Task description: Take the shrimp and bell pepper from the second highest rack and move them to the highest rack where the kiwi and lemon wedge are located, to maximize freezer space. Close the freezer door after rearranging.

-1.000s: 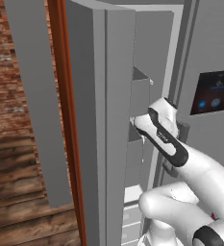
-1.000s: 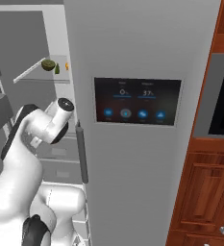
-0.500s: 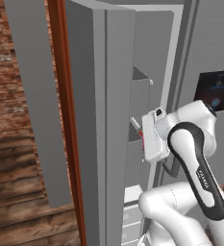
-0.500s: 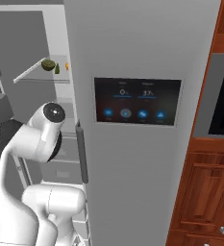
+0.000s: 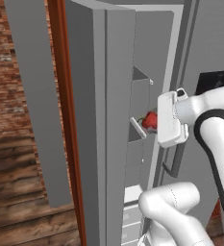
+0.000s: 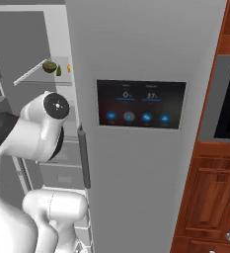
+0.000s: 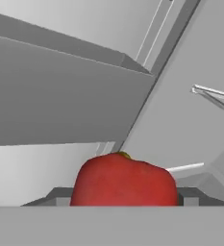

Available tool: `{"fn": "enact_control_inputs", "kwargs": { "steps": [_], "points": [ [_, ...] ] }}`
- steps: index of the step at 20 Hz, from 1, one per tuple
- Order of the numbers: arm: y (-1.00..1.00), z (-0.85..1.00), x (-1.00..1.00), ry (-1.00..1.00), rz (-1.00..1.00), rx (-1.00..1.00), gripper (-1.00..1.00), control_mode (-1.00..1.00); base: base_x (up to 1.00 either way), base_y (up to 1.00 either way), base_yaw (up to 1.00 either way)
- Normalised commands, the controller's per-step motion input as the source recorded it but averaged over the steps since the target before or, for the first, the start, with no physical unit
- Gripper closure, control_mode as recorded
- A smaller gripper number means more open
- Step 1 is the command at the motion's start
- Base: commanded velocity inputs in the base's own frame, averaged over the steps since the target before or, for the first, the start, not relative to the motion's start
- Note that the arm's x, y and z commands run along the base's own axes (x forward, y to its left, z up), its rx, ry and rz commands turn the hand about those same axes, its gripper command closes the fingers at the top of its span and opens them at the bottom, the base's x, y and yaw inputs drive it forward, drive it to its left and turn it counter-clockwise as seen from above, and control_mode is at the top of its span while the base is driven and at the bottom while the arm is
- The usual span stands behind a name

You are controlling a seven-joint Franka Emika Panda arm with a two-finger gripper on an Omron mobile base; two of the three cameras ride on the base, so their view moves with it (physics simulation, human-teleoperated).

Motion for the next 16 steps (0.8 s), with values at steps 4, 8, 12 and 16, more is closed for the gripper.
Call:
{"fn": "enact_control_inputs", "kwargs": {
  "steps": [4,8,12,16],
  "points": [
    [-0.27,0.91,0.09,0.00,0.00,0.09,1.00,-1.00,0.00,0.00,0.00],
    [-0.11,0.82,0.01,0.00,0.00,0.04,1.00,-1.00,0.00,0.00,0.00],
    [0.09,0.42,0.24,-0.08,-0.01,0.00,1.00,-1.00,0.00,0.00,0.00],
    [0.09,0.19,0.61,-0.09,-0.02,0.00,1.00,-1.00,0.00,0.00,0.00]
  ]
}}
